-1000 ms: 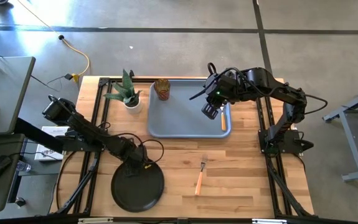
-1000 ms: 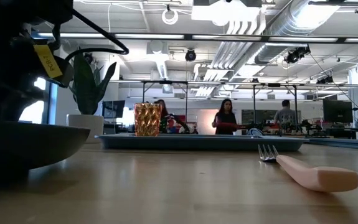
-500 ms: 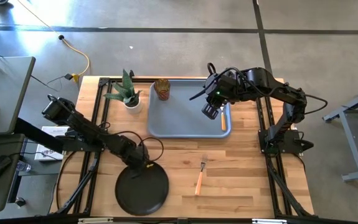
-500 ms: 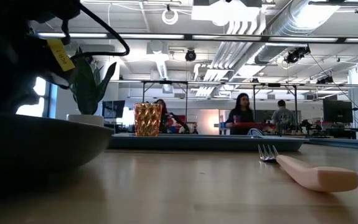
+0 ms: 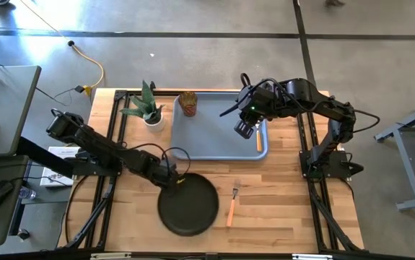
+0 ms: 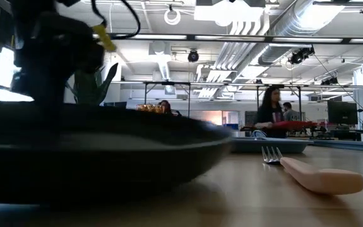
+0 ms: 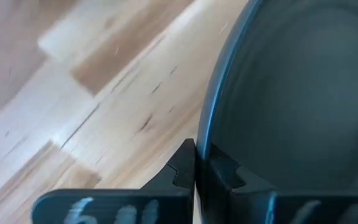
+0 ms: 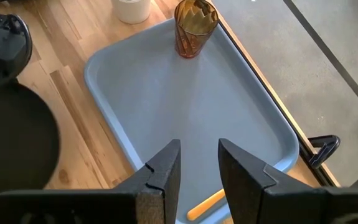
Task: Pick and place plate/cup/fork/spoon on tray
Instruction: Put the black plate in the bottom center of the blue tray
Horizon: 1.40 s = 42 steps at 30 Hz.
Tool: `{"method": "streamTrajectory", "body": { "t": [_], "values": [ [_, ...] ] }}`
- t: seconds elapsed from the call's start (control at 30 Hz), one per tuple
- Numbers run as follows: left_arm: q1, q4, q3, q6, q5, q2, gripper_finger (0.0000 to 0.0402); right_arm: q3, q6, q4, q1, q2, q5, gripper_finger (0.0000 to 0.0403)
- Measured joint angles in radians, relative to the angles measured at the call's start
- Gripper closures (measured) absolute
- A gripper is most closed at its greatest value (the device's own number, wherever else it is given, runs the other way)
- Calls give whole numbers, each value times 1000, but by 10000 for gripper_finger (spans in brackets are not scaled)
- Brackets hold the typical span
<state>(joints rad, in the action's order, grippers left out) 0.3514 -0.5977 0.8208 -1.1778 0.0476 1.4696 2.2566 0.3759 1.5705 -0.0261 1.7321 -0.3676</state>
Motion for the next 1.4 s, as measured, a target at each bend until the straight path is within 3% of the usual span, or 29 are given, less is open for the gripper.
{"method": "streamTrajectory", "body": {
  "t": [0.4, 0.73, 0.97, 1.4],
  "values": [
    [-79, 38, 79, -99, 127, 1, 401, 0, -18, 0, 0, 0, 0, 304],
    [-221, 150, 79, -147, 237, 0, 401, 0, -18, 0, 0, 0, 0, 304],
    [-335, 263, 80, -130, 243, 6, 401, 0, -22, 1, 0, 0, 0, 304],
    [-548, 333, 81, -120, 232, 47, 401, 0, -22, 0, 0, 0, 0, 304]
  ]
}}
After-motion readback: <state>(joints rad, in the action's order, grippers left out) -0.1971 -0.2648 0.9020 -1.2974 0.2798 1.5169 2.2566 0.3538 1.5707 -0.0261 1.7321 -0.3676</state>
